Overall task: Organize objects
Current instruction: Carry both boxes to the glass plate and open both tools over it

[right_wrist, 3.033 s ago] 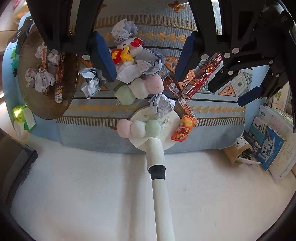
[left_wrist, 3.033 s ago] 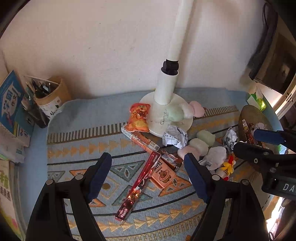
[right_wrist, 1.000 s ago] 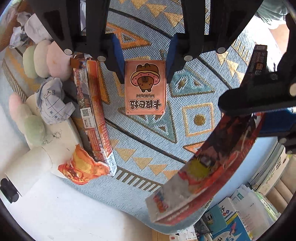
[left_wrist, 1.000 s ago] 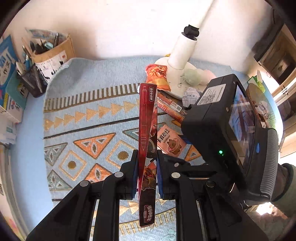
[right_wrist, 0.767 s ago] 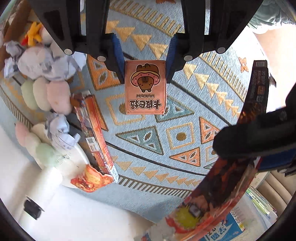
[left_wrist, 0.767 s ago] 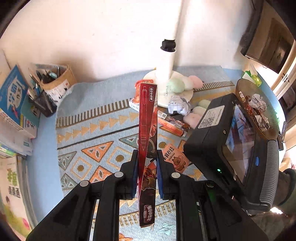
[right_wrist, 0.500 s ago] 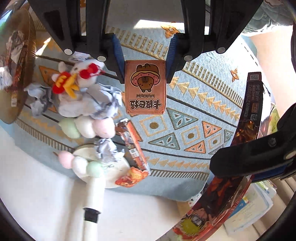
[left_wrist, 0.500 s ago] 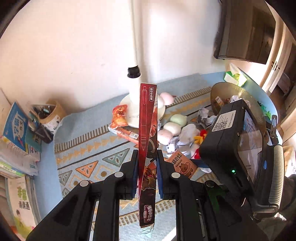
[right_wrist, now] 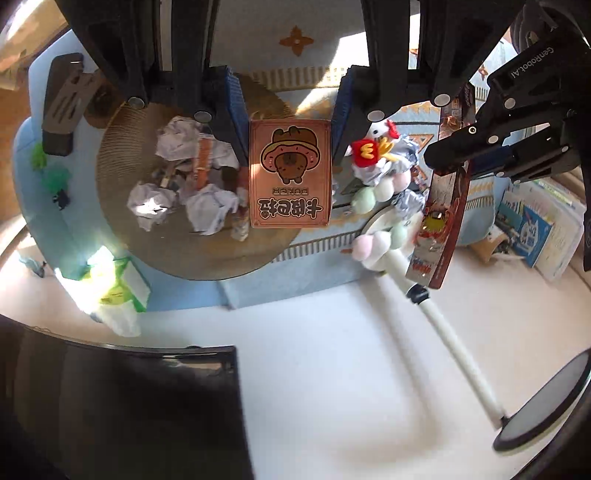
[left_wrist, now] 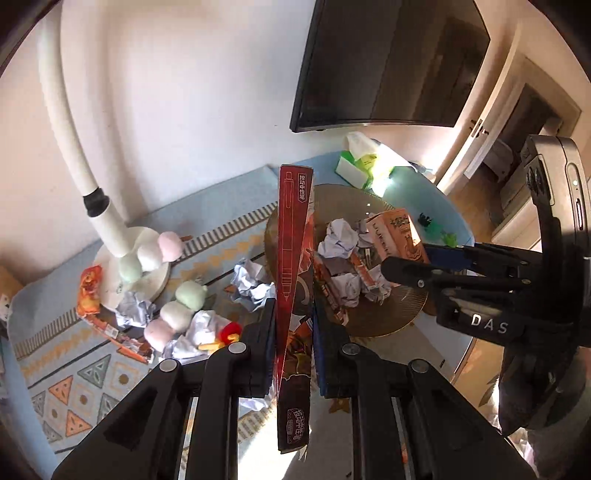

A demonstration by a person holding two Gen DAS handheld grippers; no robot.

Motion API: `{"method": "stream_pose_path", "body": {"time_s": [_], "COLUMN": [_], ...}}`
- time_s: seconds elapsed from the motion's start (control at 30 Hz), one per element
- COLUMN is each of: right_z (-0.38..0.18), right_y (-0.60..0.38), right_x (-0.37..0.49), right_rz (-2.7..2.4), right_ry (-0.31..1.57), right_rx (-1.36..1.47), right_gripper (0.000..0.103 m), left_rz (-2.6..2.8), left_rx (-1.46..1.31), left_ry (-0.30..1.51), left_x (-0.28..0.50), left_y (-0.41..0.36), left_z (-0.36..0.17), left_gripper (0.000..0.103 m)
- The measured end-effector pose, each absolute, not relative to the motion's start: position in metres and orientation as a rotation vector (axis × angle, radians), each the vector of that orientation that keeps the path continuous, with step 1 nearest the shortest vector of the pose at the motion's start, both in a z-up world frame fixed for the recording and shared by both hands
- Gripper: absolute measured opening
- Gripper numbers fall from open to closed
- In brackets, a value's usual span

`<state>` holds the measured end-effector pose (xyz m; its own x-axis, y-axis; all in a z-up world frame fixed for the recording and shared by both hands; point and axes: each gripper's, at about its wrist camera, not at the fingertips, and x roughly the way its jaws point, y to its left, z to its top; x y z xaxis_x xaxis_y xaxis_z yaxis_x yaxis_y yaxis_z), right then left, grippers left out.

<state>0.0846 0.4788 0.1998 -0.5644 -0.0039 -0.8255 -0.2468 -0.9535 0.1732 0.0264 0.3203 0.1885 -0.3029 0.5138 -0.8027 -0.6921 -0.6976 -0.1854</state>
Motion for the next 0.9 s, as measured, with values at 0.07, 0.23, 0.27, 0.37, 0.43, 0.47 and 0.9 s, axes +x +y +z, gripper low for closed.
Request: {"method": "stream_pose_path", "body": {"time_s": [0.07, 0.23, 0.27, 0.37, 0.43, 0.47, 0.9], "right_z": [0.207, 0.209, 0.209, 0.209, 0.209, 0.209, 0.175], "right_y": [0.509, 0.57, 0.575, 0.583, 0.583, 0.582, 0.594], "right_x": [0.094, 0.108, 0.108, 0.104, 0.099, 0.096, 0.086], "right_rz": [2.58, 2.526, 2.509, 2.504, 2.511, 2.515, 2.447], "right_ry": [0.457, 0.789, 0.779, 0.793, 0.783, 0.767, 0.803], "right_rx": [-1.342, -1.258, -1.253, -1.256, -1.259, -1.262, -1.425], "right_gripper": [0.04, 0.04, 0.04, 0.04, 0.04, 0.04, 0.042], "left_rz": [2.031, 1.978, 1.973, 1.967, 1.969, 1.968, 2.015], "left_rx": [-1.169, -1.181, -1.185, -1.184, -1.176, -1.167, -1.318], "left_ry": [0.236, 0.237, 0.24, 0.237, 0.223, 0.208, 0.004], "left_x": [0.023, 0.013, 0.01, 0.004, -0.001, -0.003, -0.017], "left_y": [0.342, 0.387, 0.394, 0.41, 0.417, 0.42, 0.375], "left_z": [0.186, 0.176, 0.174, 0.172, 0.173, 0.175, 0.143], "left_gripper": [0.014, 0.014, 0.014, 0.014, 0.014, 0.015, 0.072]}}
